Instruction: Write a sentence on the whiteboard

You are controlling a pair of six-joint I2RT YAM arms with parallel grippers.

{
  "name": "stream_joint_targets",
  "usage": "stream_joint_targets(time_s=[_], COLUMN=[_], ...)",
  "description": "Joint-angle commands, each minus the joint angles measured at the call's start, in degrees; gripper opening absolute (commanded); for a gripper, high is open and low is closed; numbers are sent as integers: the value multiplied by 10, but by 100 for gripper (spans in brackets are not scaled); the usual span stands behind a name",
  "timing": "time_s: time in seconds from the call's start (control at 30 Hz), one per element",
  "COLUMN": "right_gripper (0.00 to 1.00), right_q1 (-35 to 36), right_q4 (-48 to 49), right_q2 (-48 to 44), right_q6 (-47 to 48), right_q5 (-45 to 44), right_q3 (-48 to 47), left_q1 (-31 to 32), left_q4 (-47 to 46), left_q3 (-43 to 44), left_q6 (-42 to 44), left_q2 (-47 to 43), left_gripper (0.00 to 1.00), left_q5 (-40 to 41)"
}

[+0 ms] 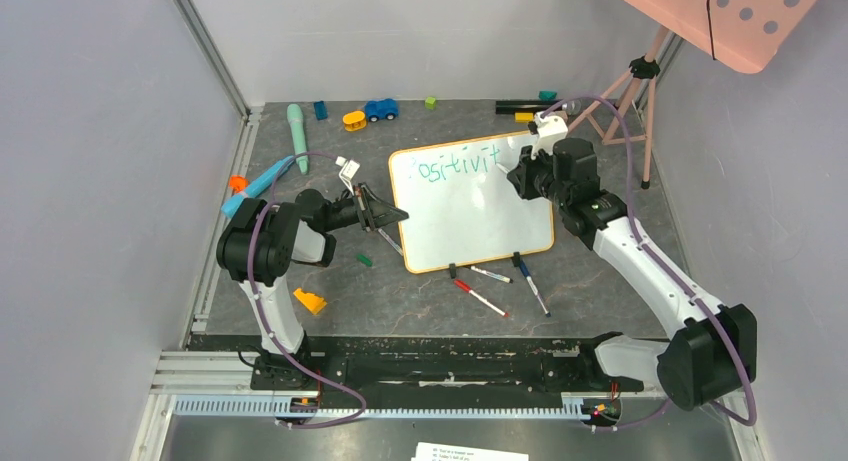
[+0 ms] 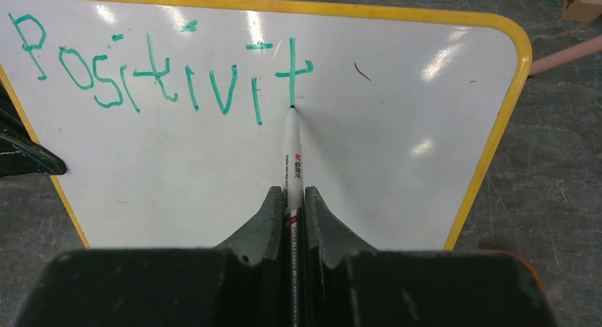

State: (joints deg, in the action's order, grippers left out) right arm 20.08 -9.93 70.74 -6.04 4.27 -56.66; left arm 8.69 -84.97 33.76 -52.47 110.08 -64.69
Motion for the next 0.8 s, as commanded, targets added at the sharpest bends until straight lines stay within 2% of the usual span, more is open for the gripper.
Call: stream_joint_targets(time_s=[0.0,0.33,0.77], right_gripper=[0,0,0], right_q1=[-2,-2,-3], right_q4=[15,4,2], right_q2=[-21,-28,-10], right_q6=[-6,8,16], right_q5=[1,-20,-35], right_q3=[13,11,-39], left_q1=[-2,-2,-2], left_q4=[-42,-42,-42], left_q3=[8,9,7], left_q6=[10,11,11], left_q2=[-1,-2,-5], left_gripper=[2,2,2], left_q5=[-11,-11,-11])
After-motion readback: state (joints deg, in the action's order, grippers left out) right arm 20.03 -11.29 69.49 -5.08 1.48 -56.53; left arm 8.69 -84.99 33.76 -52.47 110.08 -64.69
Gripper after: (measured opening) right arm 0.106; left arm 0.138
